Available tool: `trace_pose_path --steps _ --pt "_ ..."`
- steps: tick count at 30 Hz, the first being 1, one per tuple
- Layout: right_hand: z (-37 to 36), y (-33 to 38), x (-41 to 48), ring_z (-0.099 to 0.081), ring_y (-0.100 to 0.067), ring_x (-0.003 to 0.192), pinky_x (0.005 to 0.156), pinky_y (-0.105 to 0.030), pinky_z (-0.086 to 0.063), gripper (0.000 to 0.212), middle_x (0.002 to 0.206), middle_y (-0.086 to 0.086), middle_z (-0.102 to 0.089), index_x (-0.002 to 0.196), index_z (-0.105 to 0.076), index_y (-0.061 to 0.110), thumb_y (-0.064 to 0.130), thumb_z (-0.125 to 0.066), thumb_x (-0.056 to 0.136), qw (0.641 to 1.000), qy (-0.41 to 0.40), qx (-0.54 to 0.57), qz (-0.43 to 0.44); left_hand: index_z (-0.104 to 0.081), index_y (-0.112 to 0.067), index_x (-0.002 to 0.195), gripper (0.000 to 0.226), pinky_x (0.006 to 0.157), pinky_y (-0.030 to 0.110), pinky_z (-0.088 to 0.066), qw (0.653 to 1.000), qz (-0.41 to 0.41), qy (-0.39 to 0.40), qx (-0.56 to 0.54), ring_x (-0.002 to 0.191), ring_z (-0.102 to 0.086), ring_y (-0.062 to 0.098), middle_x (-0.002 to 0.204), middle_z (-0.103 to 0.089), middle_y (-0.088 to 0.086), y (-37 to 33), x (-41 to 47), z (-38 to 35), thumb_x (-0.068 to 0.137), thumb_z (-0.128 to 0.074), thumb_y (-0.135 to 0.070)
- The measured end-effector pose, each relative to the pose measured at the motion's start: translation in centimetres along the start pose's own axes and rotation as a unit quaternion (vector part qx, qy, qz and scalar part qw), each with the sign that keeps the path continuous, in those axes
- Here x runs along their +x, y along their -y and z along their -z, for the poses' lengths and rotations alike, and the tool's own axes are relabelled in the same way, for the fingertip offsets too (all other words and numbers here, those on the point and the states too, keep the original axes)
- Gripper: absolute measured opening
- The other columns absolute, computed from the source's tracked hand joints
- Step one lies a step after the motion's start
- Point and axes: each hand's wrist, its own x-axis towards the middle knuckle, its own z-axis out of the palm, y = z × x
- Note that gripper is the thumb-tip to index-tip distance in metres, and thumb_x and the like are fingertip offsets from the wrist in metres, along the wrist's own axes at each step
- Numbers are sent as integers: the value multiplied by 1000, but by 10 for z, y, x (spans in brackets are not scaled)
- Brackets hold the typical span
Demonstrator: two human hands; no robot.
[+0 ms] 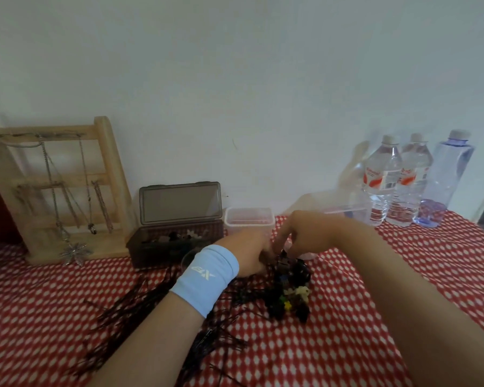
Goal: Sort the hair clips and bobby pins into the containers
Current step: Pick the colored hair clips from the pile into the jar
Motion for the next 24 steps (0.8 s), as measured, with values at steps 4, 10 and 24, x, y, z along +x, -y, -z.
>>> trace_pose_path --steps 4,10,24 --pt "-3 -6 9 -59 -4 102 97 -30 -48 38 111 19 -69 109 -77 33 9 -75 80 1000 13 -10 -1 -71 -20 115 26 86 27 -47 1000 6 -15 -1 102 -63 21 117 -68 0 6 4 -6 92 -60 -18" --pt "7 -25 9 -62 -7 103 95 -26 -46 43 115 12 -70 120 -72 30 8 -76 83 999 11 -26 -29 -72 -19 105 17 79 21 -41 998 9 -40 -48 89 -59 9 110 -69 -5 13 8 -3 94 -62 -27" --pt "-10 -24 19 -62 0 83 83 -26 -53 17 88 19 -69 105 -76 33 31 -73 88 1000 -27 -8 -14 -67 -24 106 18 73 24 -38 997 20 -22 -71 82 -53 9 93 -59 -9 3 24 8 94 -61 -36"
